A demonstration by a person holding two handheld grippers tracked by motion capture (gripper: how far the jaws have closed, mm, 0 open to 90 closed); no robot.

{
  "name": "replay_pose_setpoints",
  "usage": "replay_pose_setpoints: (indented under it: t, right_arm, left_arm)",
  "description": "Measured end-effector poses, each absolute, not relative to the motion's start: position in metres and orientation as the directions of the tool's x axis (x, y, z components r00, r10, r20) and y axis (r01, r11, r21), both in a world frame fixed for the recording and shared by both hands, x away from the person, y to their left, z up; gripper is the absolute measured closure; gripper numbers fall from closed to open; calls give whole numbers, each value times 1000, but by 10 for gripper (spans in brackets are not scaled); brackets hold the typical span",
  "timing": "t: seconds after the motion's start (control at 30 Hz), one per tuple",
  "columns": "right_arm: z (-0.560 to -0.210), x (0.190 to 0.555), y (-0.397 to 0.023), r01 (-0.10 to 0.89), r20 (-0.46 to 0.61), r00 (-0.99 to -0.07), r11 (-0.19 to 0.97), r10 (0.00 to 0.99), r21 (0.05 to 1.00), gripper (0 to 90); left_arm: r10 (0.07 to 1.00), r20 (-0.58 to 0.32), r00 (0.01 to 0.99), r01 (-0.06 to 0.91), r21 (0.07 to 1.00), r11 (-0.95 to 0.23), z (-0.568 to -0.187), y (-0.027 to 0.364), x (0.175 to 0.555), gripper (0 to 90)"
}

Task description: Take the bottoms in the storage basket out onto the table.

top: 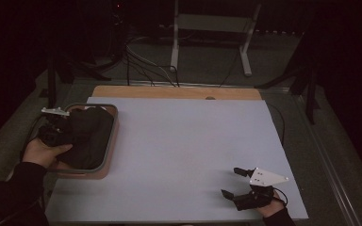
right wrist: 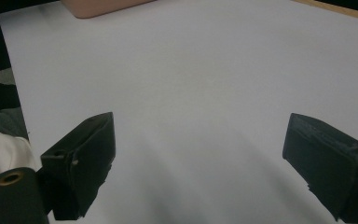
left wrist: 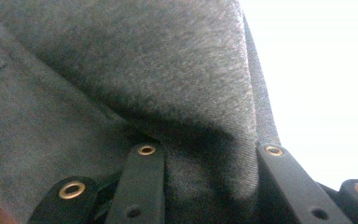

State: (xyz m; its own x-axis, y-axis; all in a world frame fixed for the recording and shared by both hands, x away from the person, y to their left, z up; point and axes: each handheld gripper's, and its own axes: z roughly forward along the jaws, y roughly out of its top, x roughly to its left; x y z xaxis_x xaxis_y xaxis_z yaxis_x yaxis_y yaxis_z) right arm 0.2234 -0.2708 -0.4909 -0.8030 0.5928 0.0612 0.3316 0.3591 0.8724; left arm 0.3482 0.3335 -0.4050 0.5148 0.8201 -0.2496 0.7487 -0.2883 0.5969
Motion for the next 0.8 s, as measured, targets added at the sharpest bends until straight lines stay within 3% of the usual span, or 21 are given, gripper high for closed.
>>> replay_pose_setpoints:
  t: [0.8]
  right_arm:
    - [-490, 224, -274, 336, 66, -793, 345, 605, 876, 94]
  left_arm:
    - [801, -269, 534, 663, 722, -200, -352, 359, 333, 744]
